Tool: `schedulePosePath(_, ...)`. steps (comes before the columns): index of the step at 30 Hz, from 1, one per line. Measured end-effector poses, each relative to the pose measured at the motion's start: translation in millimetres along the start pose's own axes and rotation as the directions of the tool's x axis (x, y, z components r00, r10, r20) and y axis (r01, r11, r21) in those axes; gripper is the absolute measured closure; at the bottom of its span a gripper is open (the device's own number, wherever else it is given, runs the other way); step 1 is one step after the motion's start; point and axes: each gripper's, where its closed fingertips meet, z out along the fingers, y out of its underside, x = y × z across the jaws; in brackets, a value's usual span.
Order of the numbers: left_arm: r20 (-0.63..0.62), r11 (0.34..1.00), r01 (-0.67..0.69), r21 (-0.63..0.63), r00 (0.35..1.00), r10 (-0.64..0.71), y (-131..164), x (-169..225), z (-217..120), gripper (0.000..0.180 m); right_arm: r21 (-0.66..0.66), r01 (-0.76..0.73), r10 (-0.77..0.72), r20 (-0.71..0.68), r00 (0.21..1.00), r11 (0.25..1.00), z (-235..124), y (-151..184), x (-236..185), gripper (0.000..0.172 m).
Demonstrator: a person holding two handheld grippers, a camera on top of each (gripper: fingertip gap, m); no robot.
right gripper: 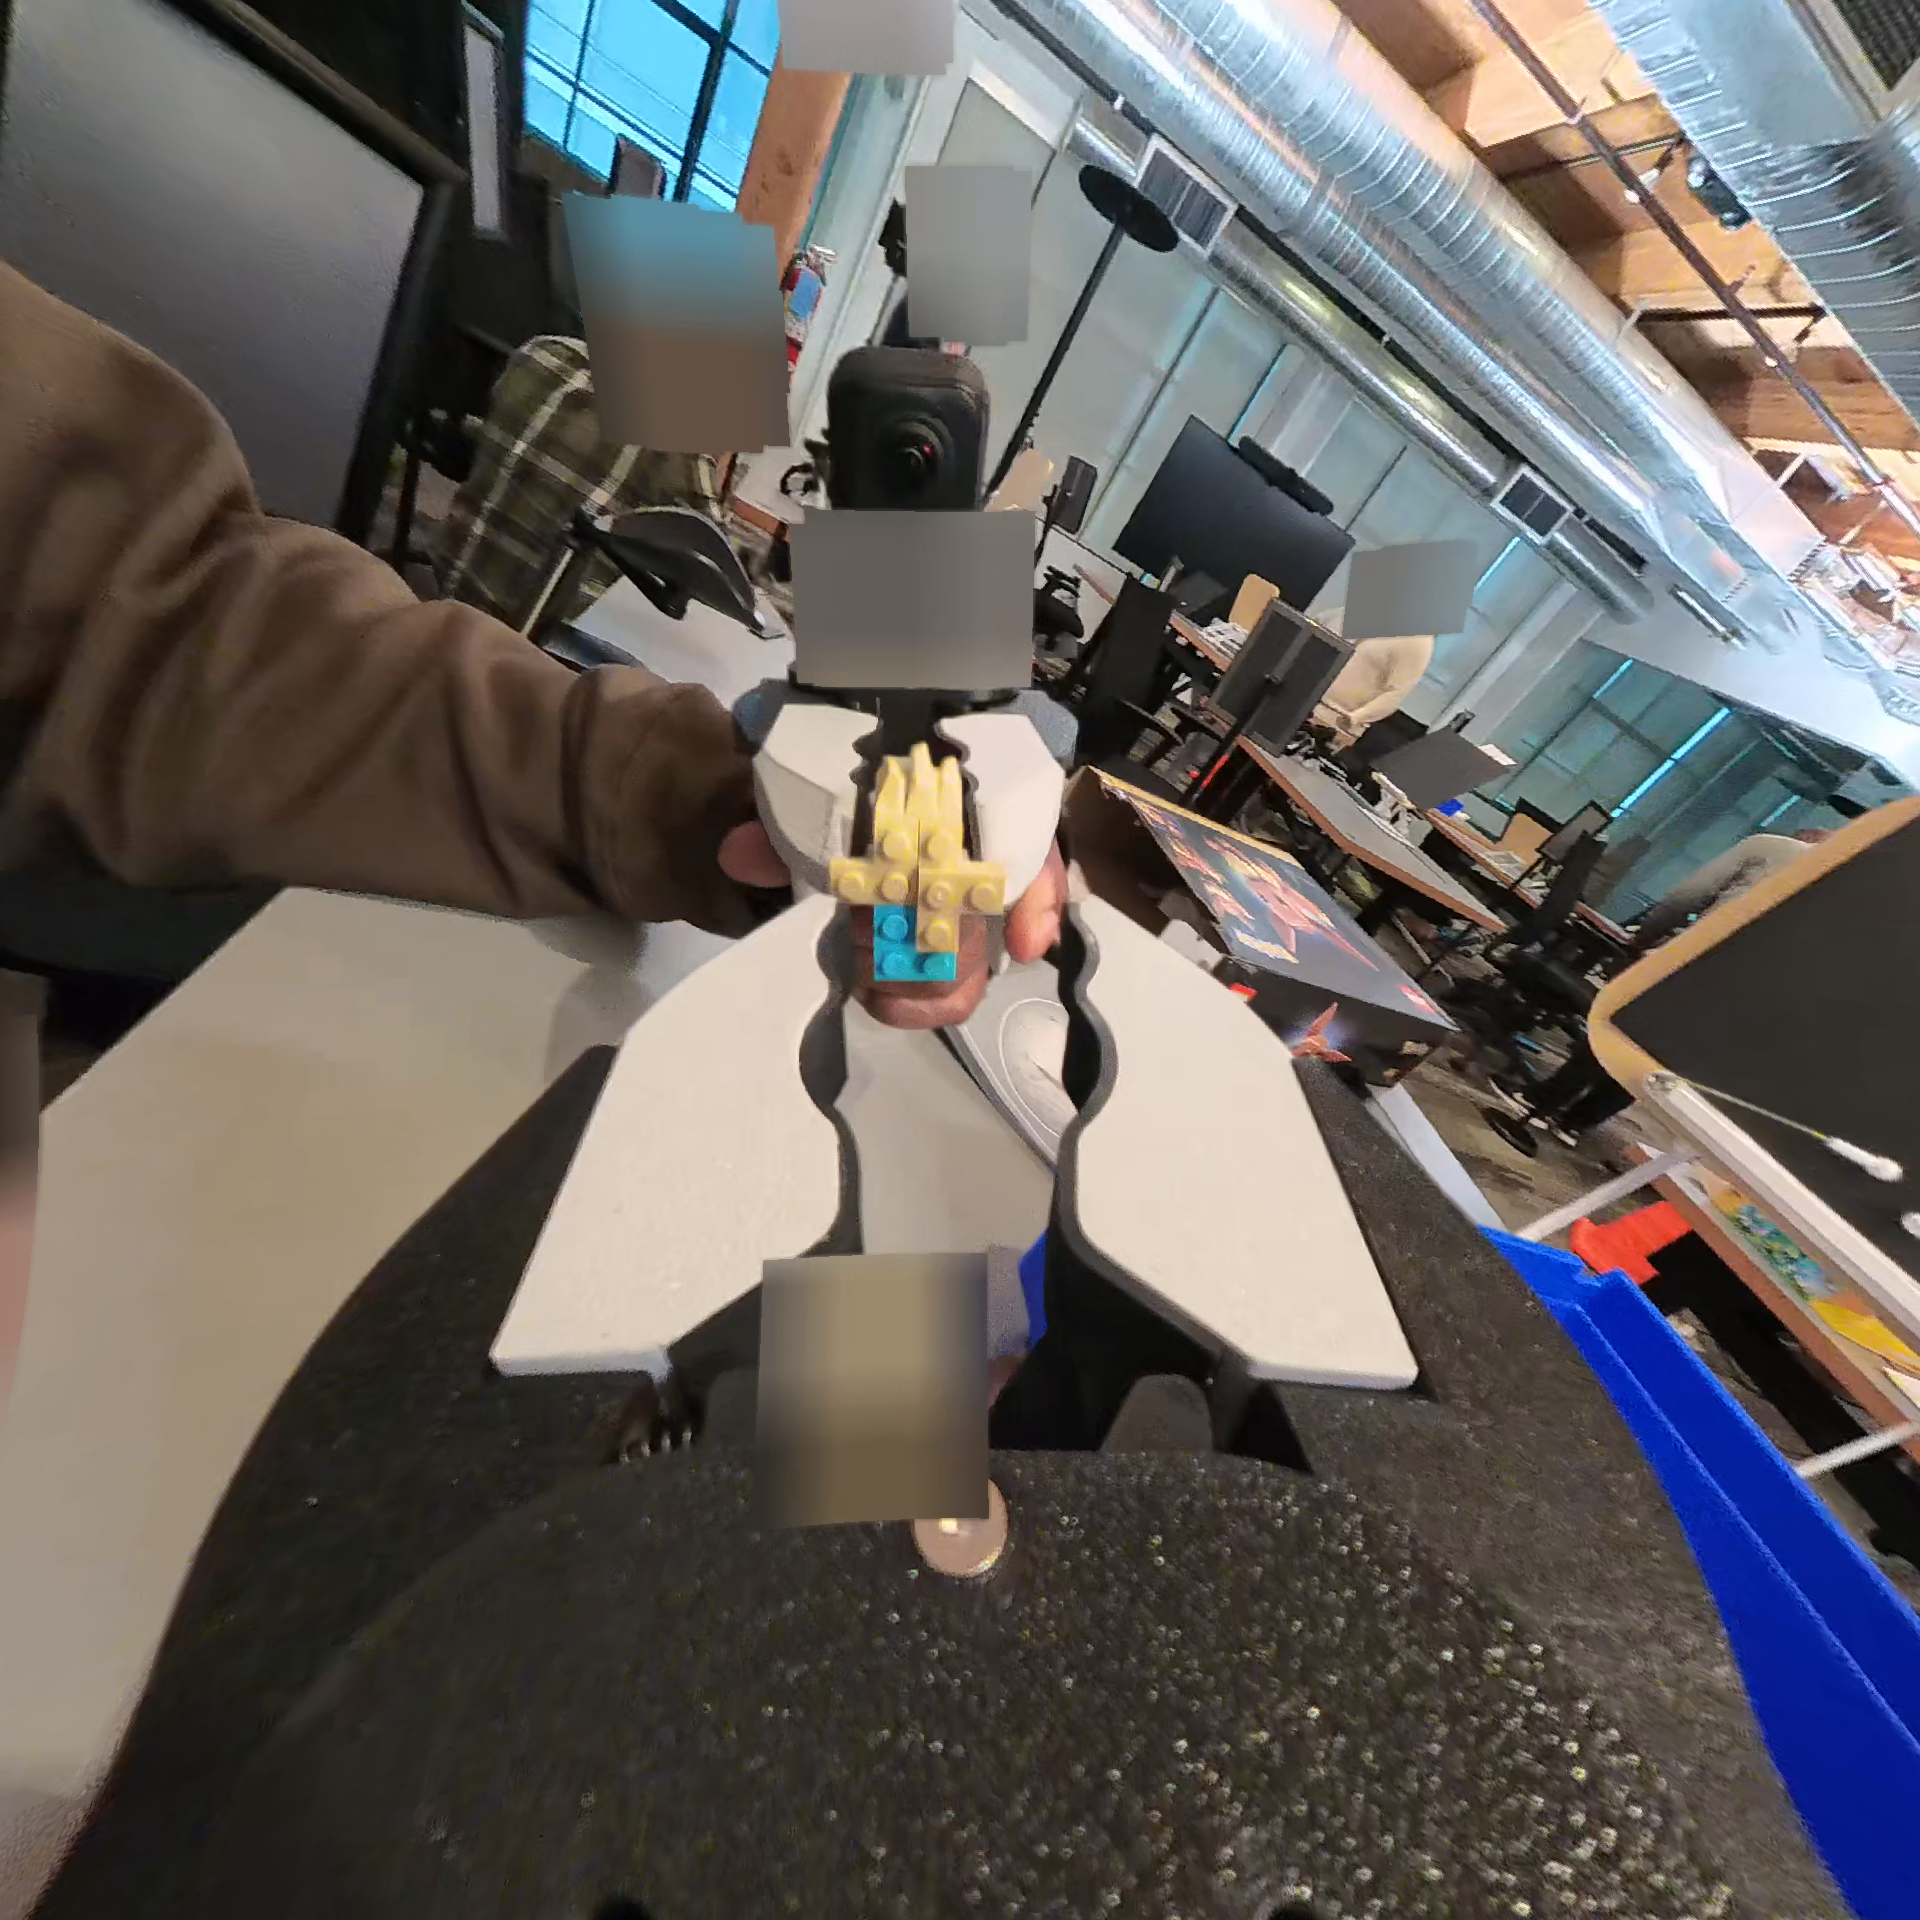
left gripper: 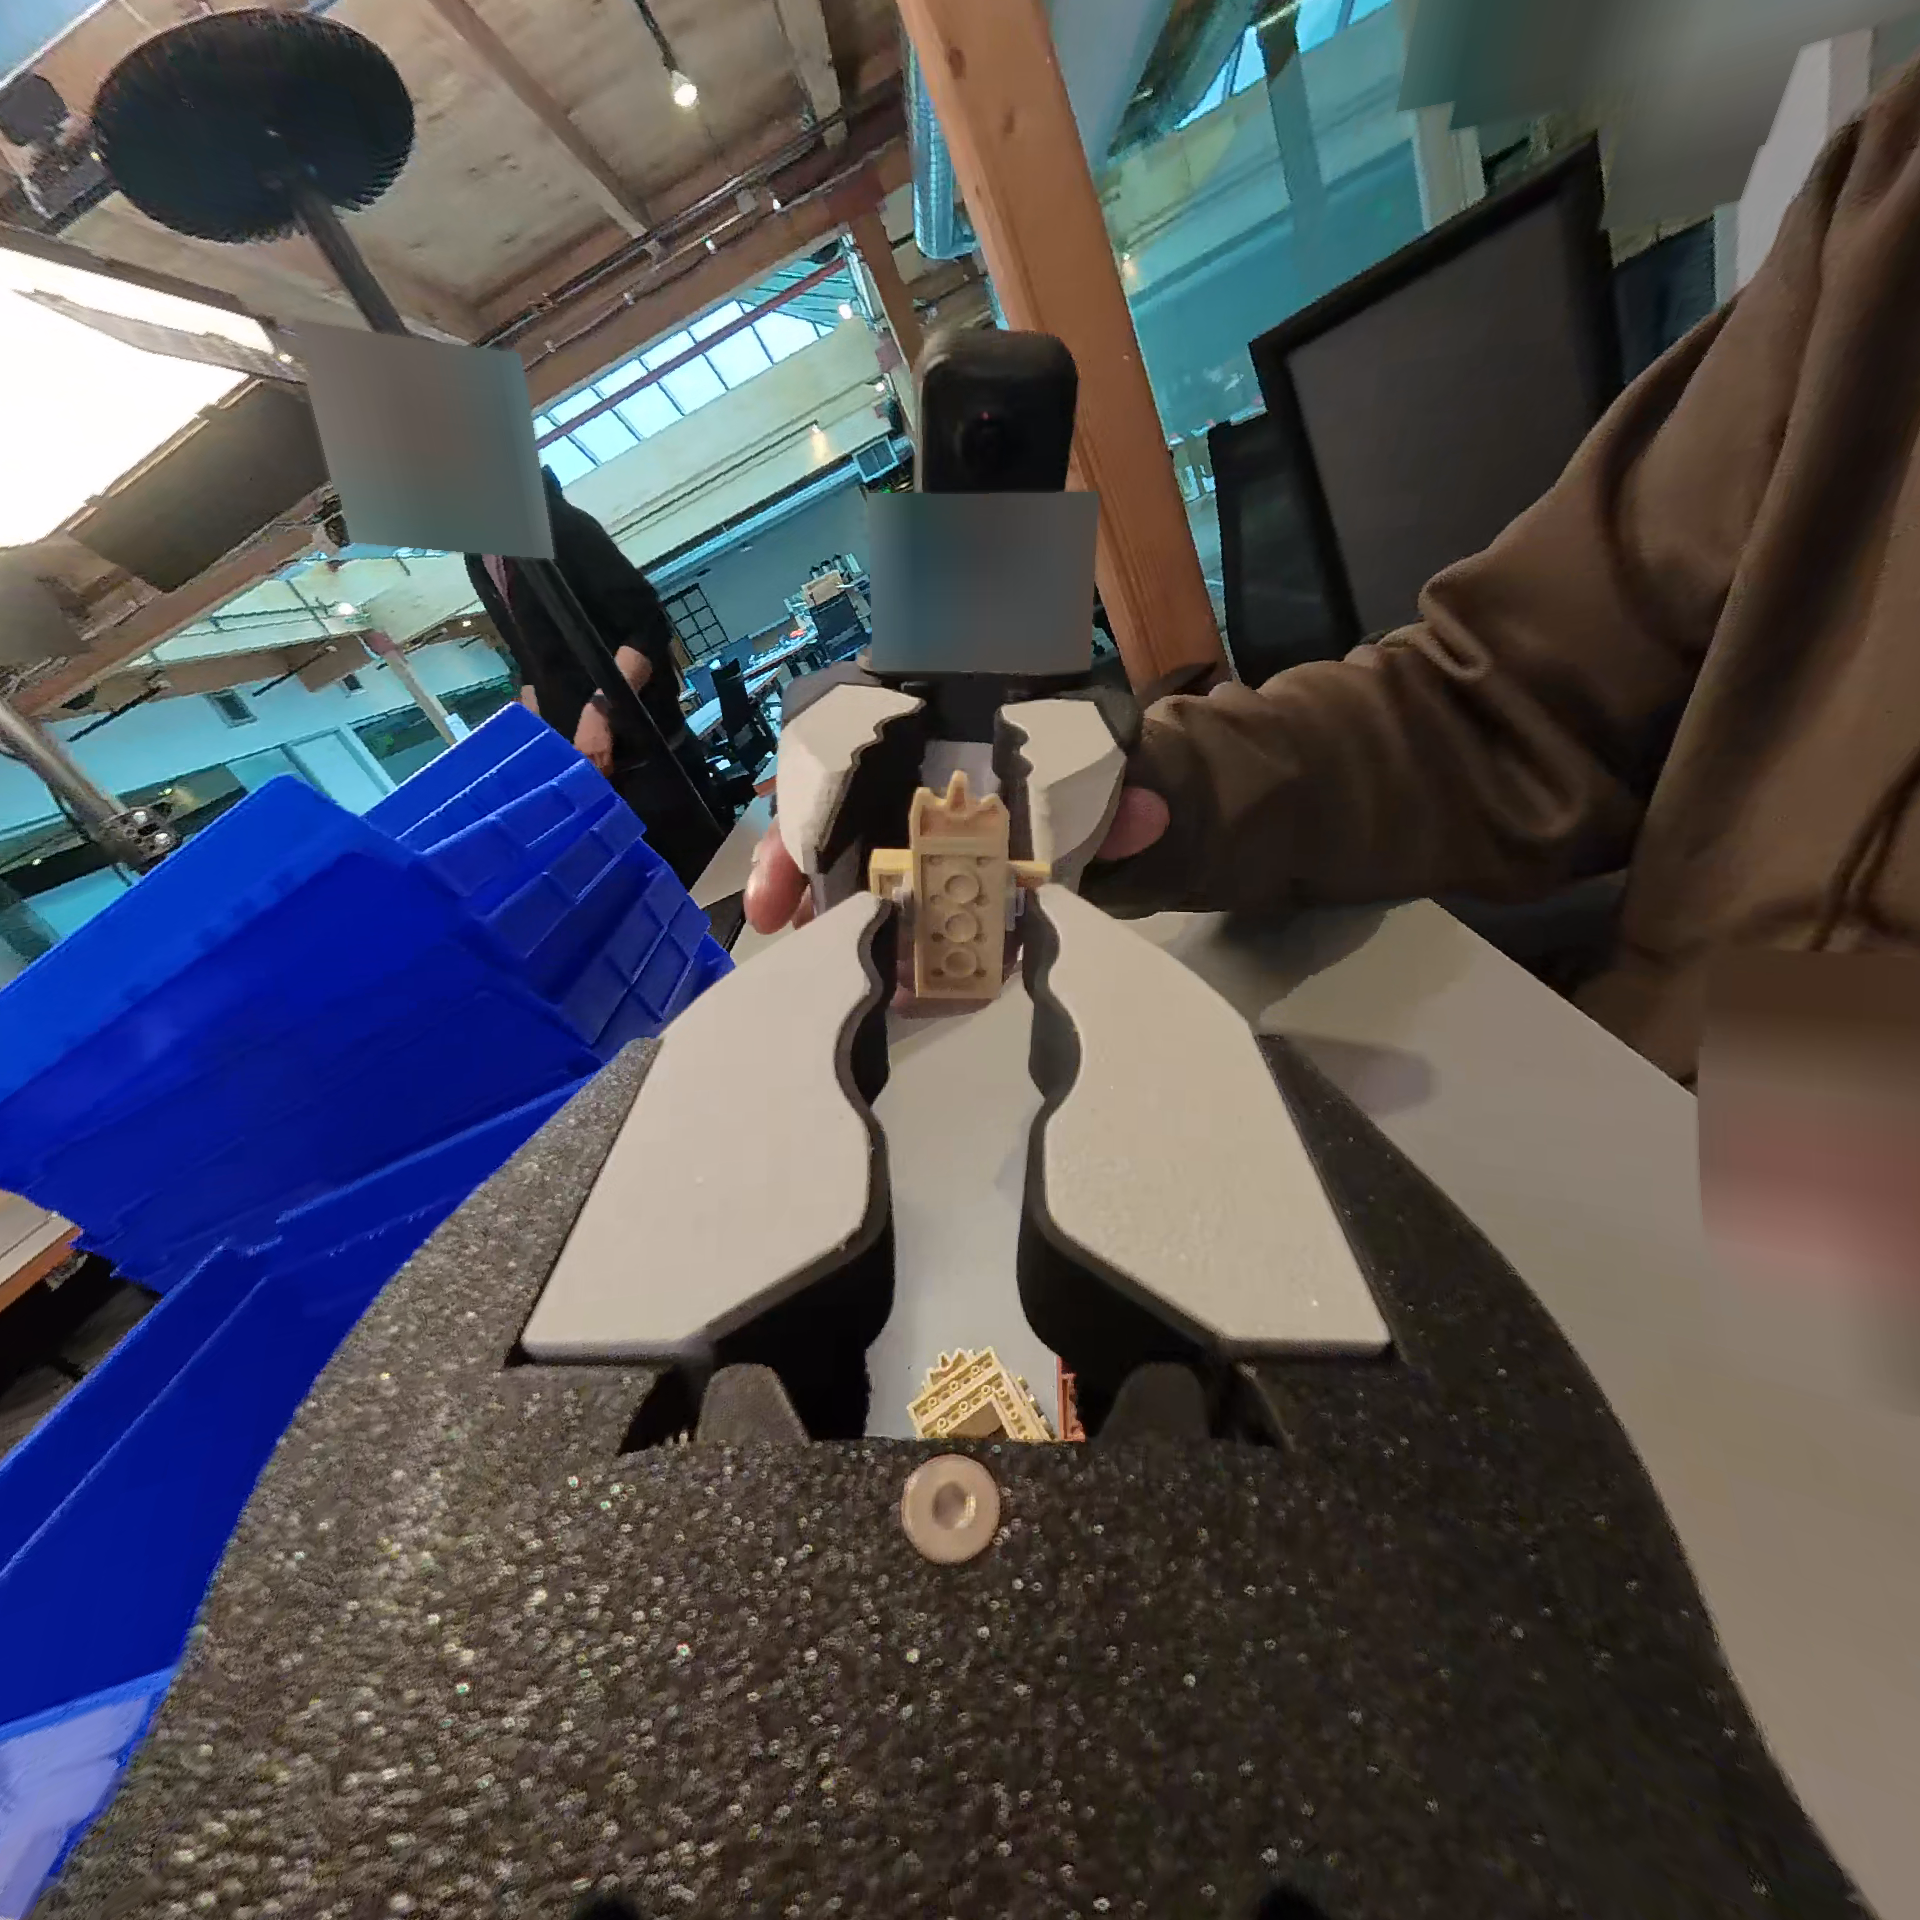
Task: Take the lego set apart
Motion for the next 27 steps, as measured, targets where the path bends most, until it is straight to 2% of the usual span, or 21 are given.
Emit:
schedulePosePath(7, -0.026, 1.000, -0.015, -0.003, 1.000, 0.015, -1.4, 5.7, 2.2, 0.158, -0.023, 0.006, -0.004, 0.063, 0.998, 1.000, 6.2, -3.0, -16.1, 0.132)
schedulePosePath(20, 0.048, 0.996, -0.056, -0.065, 0.997, 0.059, 7.6, -5.0, 0.6, 0.158, -0.135, 0.095, -0.101, -0.037, 0.994, 0.986, 11.5, 7.7, -2.4, 0.136)
schedulePosePath(27, 0.099, 0.996, -0.065, -0.056, 0.993, 0.070, 6.6, -12.1, 0.0, 0.160, -0.140, 0.095, -0.107, -0.078, 0.991, 0.986, 9.4, 7.5, 5.6, 0.139)
